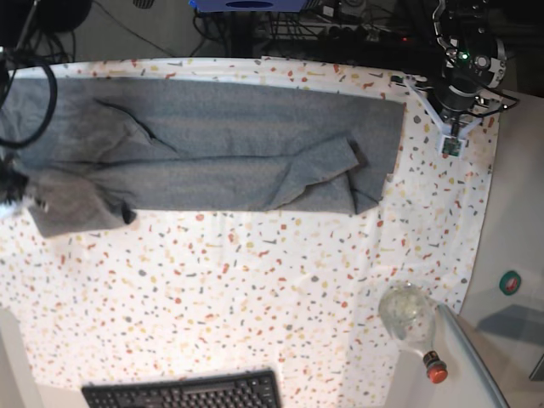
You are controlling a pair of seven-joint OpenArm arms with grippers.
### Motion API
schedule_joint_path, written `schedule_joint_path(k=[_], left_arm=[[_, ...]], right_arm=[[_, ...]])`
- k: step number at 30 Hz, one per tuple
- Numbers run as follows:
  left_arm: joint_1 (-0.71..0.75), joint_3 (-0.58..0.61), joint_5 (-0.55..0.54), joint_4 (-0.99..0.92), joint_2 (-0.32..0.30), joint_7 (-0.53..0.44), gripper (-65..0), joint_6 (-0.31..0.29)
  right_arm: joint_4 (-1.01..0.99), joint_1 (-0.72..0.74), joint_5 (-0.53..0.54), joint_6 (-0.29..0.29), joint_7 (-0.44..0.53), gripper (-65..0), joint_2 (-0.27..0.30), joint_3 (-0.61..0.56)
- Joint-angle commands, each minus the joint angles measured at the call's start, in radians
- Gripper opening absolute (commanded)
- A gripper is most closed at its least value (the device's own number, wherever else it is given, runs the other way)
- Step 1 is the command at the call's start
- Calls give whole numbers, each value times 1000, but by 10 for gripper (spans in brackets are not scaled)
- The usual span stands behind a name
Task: Layout the t-shirt on the table in an organized manner, then fold the t-shirt properly
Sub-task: 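Grasp the strip's end with the right gripper and pull it outward, then fold the strip's end inward with the right gripper toward the middle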
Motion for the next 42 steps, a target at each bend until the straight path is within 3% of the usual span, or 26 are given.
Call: schedule_joint_path(k=[1,3,6,10,13,22,31,33,35,38,42], left_arm=[[11,-19,-44,15,-10,-7,-650,-3],[19,-74,-128,14,-25,-6,-650,-3],[39,-139,-249,6,-68,-6,-650,-3],[62,-200,-332,-3,-117,-6,-650,-3],[66,-220,-330,-22,-123,-6,-650,-3],[60,-217,-330,-77,-135,-6,-650,-3],[60,-219,-330,-83,-137,-6,-650,-3],[60,-219,-330,-83,-137,-6,-650,-3],[60,-220,-330,-83,-137,-6,-650,-3],[60,-220,-330,-85,-137,-6,-650,-3],[60,-220,-330,-85,-134,-6,-650,-3]], right_arm=[[-60,66,-6,-5,34,-429,45,-12],[-233,184,-6,-5,85,-315,76,-76],[-475,318,-6,4,203,-297,113,-179],[-798,470,-4,154,324,-285,125,-249],[-971,549,-6,213,365,-257,126,-252],[-1146,571,-7,216,537,-252,120,-257],[-1180,568,-7,263,548,-263,94,-257],[-1180,568,-7,263,546,-311,93,-257],[-1180,566,-7,266,546,-423,91,-257],[-1172,566,-4,268,548,-650,91,-254],[-1111,549,2,268,528,-650,91,-248]])
